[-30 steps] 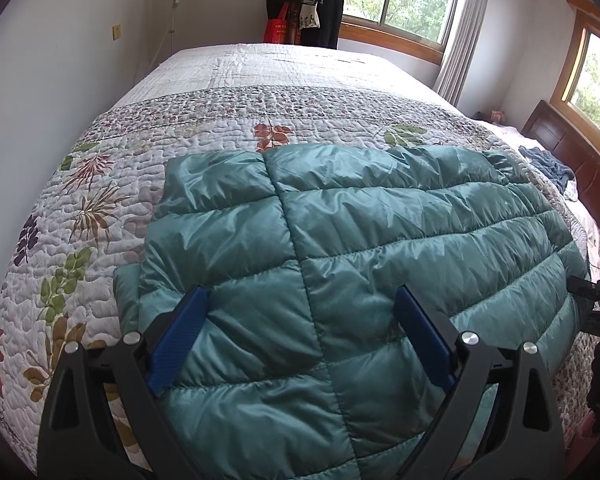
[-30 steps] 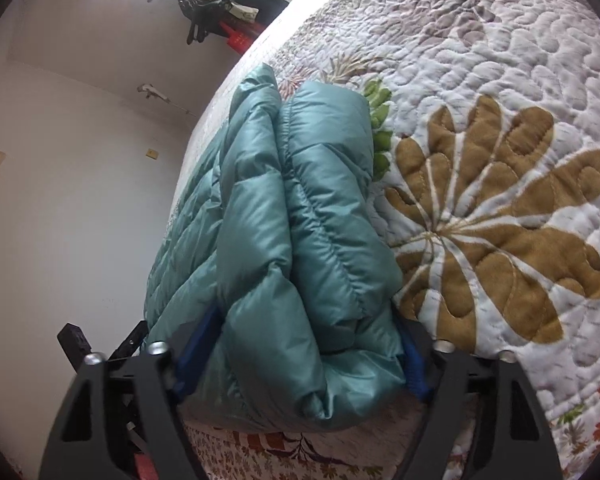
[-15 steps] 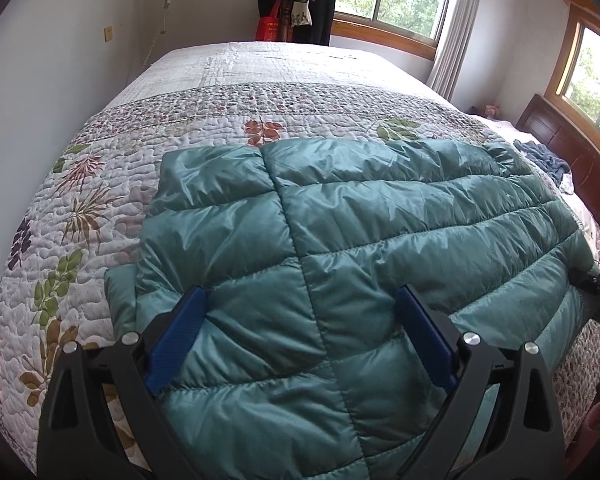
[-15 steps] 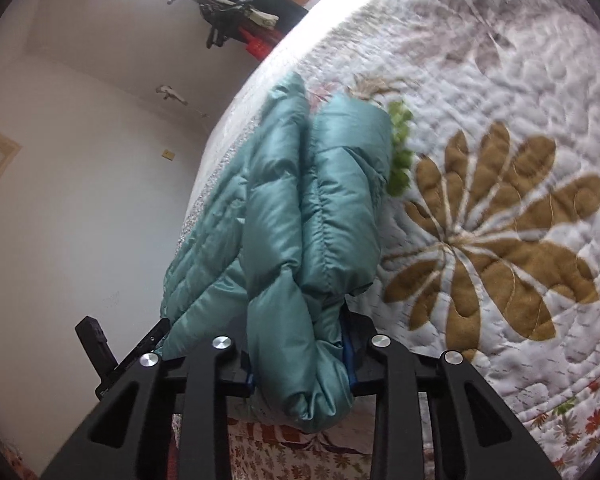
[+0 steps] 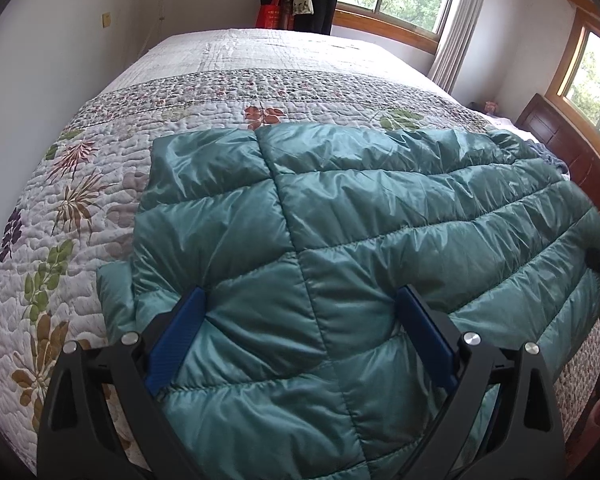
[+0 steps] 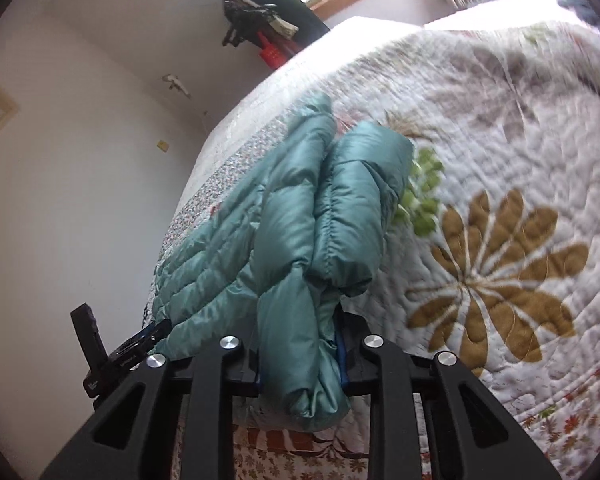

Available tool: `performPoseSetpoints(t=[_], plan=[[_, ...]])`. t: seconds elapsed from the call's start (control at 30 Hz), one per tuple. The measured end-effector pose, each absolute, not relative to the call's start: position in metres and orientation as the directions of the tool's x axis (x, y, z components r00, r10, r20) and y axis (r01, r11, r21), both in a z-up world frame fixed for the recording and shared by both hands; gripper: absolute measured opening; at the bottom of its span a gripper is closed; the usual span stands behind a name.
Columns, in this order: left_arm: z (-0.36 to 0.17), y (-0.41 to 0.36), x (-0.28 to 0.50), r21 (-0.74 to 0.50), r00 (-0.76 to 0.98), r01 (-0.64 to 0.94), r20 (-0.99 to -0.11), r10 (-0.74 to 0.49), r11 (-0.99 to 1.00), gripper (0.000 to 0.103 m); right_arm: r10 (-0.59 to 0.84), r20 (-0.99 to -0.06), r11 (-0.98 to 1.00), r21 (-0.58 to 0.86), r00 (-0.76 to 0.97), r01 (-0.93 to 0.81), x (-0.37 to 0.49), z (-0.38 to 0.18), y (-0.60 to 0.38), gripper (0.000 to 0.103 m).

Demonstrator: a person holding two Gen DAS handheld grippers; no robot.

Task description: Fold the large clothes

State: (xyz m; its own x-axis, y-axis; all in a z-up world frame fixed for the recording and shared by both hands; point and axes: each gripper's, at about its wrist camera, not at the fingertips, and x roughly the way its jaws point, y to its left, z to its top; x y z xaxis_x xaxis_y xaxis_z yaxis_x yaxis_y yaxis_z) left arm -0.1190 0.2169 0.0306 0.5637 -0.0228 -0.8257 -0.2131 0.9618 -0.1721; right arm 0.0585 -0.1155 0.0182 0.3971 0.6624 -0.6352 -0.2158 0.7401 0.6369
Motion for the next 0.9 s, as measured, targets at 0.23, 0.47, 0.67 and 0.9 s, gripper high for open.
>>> performPoseSetpoints(t=[0.23,0.47,0.67,0.9], plan=[[0.031,0.220,-0.119,-0.178,0.563,-0.224,-0.826,-0.022,0.958,0.095,0.621,-0.651,0.782,0.476,0.437,-0.403,0.046,0.081,-0.068,0.025],[0.039,0.220,-0.121,-0.188,0.571,-0.221,-0.820,-0.029,0.957,0.095,0.599,-0.677,0.761,0.316,0.427,-0.566,0.025,0.116,-0.006,0.025],[0.049,0.228,-0.123,-0.233,0.572,-0.203,-0.817,-0.078,0.951,0.095,0.589,-0.700,0.728,0.242,0.404,-0.642,0.021,0.124,0.030,0.025],[0.084,0.265,-0.140,-0.390,0.628,-0.173,-0.751,-0.203,0.905,0.095,0.586,-0.728,0.674,0.195,0.356,-0.712,0.013,0.119,0.068,0.025]])
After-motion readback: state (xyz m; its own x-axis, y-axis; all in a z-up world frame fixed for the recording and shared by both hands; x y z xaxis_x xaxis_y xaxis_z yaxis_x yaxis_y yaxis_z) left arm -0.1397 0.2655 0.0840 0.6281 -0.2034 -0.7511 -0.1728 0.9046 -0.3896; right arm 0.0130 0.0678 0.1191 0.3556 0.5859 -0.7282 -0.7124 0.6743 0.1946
